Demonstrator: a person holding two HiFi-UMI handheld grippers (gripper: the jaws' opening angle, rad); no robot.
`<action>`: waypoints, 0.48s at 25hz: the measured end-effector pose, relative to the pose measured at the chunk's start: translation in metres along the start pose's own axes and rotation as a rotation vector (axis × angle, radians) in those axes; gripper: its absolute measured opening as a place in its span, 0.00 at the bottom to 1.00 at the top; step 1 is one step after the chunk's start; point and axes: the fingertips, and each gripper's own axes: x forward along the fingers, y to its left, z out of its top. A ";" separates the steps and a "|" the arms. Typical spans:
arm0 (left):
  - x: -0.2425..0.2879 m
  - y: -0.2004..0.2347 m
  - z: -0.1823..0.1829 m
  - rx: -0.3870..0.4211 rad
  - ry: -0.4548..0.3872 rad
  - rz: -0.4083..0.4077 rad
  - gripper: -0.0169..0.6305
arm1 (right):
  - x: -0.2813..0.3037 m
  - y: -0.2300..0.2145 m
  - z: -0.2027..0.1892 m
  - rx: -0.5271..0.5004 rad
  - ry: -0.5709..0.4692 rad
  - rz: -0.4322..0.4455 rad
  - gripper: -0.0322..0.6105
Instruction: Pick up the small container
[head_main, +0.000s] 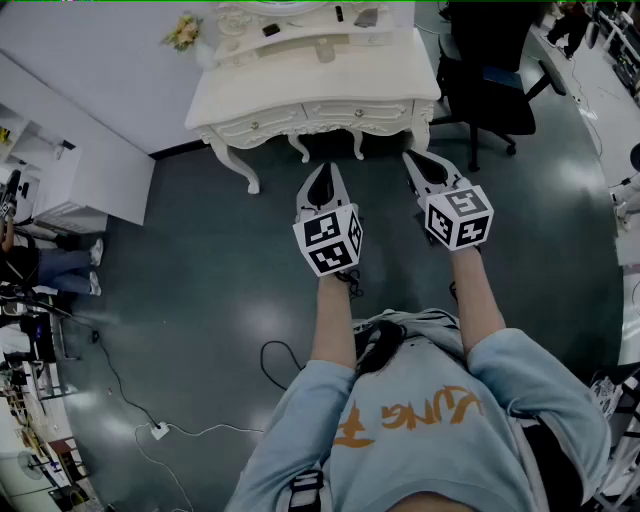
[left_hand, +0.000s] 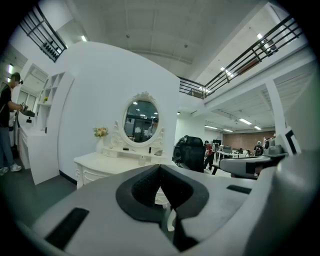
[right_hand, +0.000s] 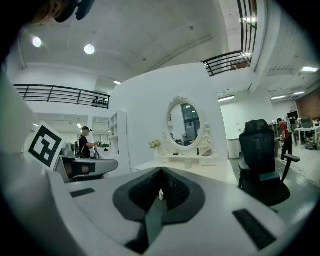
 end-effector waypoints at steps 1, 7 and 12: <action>0.002 -0.002 0.001 0.000 -0.001 0.002 0.06 | 0.000 -0.003 0.002 -0.002 -0.001 0.004 0.09; 0.017 -0.015 0.009 0.019 -0.013 0.001 0.06 | 0.005 -0.022 0.013 -0.017 -0.043 -0.005 0.09; 0.029 -0.018 0.014 0.034 -0.021 -0.001 0.06 | 0.016 -0.029 0.013 -0.037 -0.036 0.022 0.09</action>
